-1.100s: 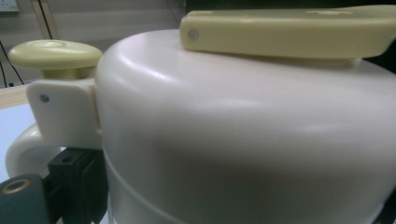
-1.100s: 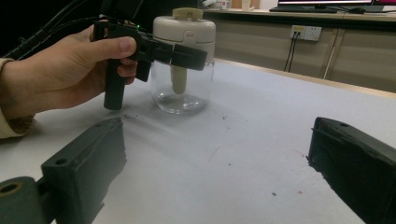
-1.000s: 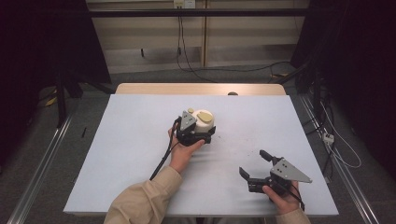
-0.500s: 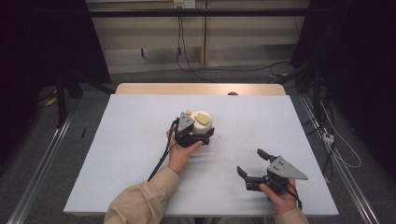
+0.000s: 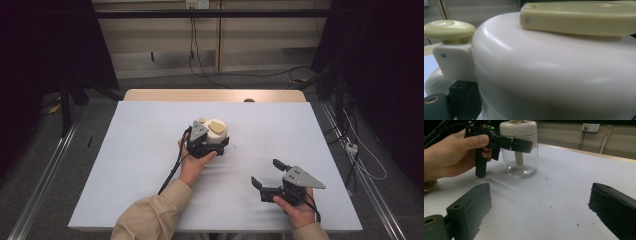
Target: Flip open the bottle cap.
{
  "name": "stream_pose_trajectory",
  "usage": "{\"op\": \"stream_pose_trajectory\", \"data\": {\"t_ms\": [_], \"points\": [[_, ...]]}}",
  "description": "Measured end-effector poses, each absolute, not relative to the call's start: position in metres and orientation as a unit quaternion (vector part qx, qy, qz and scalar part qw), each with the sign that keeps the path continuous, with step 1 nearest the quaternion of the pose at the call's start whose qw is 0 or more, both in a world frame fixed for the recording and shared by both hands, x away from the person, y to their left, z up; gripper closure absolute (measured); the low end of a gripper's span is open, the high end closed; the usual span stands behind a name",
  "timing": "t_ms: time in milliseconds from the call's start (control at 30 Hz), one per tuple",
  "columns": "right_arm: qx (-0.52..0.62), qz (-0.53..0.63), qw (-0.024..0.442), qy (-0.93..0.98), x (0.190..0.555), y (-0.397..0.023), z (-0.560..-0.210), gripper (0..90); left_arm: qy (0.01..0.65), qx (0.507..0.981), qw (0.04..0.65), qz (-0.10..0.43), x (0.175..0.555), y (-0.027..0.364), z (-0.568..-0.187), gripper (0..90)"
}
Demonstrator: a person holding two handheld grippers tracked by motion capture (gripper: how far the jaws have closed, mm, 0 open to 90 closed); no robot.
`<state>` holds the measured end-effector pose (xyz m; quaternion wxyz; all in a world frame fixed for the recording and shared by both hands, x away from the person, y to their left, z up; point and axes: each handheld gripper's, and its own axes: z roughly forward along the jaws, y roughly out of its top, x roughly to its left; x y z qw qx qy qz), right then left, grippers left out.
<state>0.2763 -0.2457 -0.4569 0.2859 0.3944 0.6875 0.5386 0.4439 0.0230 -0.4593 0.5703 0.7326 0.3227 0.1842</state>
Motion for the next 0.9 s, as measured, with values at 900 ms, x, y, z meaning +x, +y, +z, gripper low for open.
{"op": "stream_pose_trajectory", "data": {"t_ms": [900], "points": [[0.414, 0.541, 0.264, 0.683, 0.312, -0.22, -0.435, 19.4, 0.322, 0.732, 0.571, 0.185, 0.444, 0.023, -0.46, 5.8]]}}
